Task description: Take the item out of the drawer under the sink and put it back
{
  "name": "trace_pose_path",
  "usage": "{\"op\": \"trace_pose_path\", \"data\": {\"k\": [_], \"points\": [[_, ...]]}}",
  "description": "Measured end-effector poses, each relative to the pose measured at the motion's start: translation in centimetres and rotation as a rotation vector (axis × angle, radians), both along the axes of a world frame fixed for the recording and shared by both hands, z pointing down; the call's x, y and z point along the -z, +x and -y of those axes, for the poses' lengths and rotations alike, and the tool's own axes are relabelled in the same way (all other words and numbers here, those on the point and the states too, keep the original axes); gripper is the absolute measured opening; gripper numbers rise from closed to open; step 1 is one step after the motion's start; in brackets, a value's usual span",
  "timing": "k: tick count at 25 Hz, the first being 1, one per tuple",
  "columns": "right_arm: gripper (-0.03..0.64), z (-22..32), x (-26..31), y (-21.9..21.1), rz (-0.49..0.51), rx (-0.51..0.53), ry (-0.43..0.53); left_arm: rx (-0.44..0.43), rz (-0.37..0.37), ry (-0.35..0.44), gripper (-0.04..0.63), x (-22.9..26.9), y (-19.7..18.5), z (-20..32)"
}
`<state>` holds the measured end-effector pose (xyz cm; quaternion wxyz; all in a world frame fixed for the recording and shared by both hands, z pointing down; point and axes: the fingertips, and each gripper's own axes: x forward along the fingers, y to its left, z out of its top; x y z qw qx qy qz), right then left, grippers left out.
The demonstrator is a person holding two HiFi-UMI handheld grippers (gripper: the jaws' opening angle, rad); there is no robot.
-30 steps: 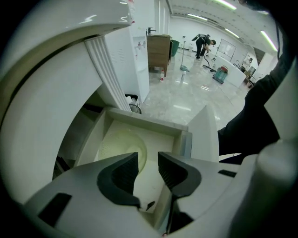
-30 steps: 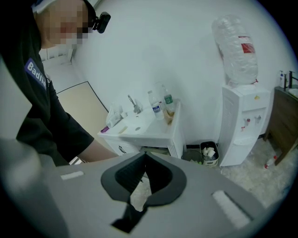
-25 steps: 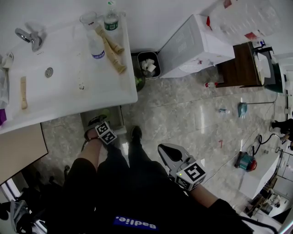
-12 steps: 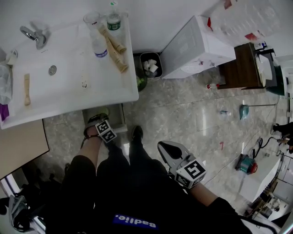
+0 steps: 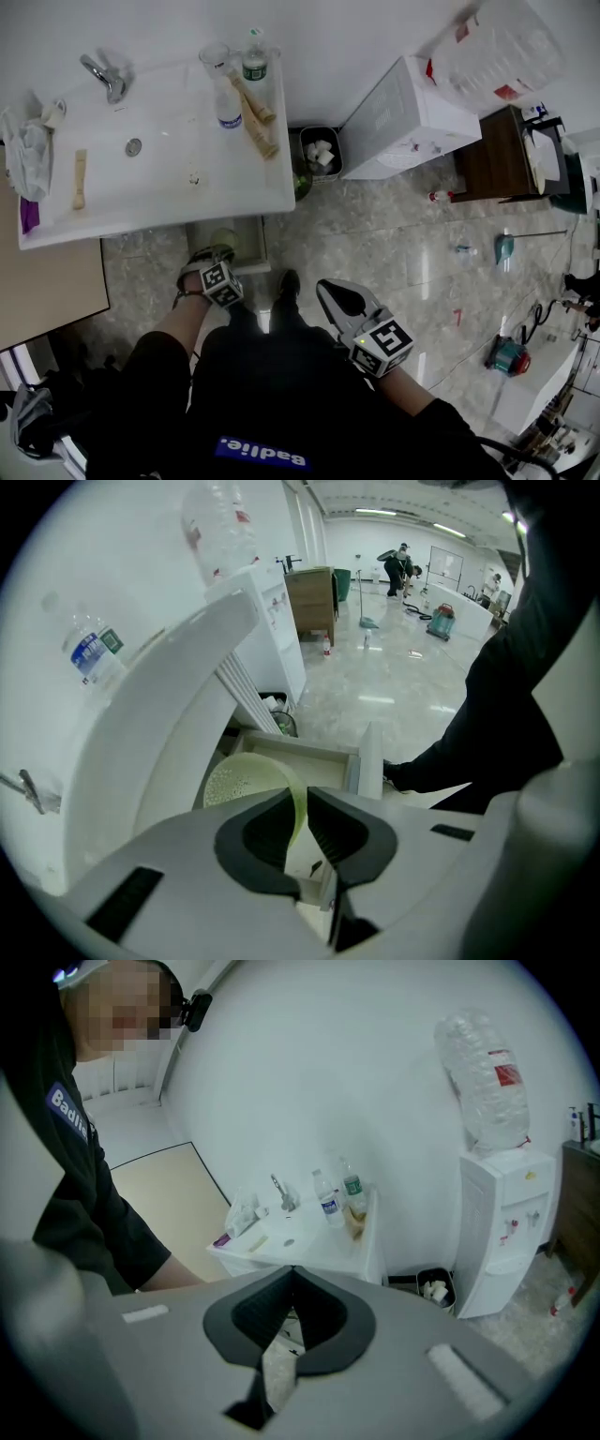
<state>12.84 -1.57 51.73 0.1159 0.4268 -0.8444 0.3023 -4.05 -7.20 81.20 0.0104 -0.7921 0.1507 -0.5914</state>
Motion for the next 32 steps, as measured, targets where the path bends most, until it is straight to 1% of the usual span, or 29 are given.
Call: {"op": "trace_pose_path", "data": {"k": [3, 5, 8, 11, 15, 21, 25, 32], "points": [[0.002, 0.4, 1.2, -0.8, 0.000, 0.017, 0.033, 0.032, -0.045, 0.019, 0.043, 2.7, -0.3, 0.0], [0.002, 0.7, 1.9, -1.1, -0.002, 0.021, 0.052, 0.067, -0.093, 0.037, 0.043, 4.7, -0.5, 0.1], [0.002, 1.4, 2.9, -1.5, -0.001, 0.020, 0.072, 0.131, -0.197, 0.061, 0.043, 8.4, -0.2, 0.3], [0.002, 1.8, 3.8, -1.9, -0.002, 0.026, 0.090, 0.177, -0.310, 0.093, 0.043, 12.4, 0.5, 0.2], [0.002, 2.4, 5.2, -2.7, -0.004, 0.031, 0.121, 0.193, -0.437, 0.121, 0.043, 18.0, 1.5, -0.8], [0.002, 2.8, 6.9, -4.3, 0.006, 0.043, 0.162, 0.211, -0.627, 0.152, 0.043, 25.8, 1.9, -1.9], [0.002, 3.0, 7.5, -4.9, 0.013, 0.050, 0.179, 0.219, -0.725, 0.190, 0.043, 30.8, 1.8, -2.2], [0.002, 3.0, 8.3, -5.9, 0.025, 0.066, 0.199, 0.284, -0.913, 0.213, 0.032, 38.5, 0.7, -3.0]]}}
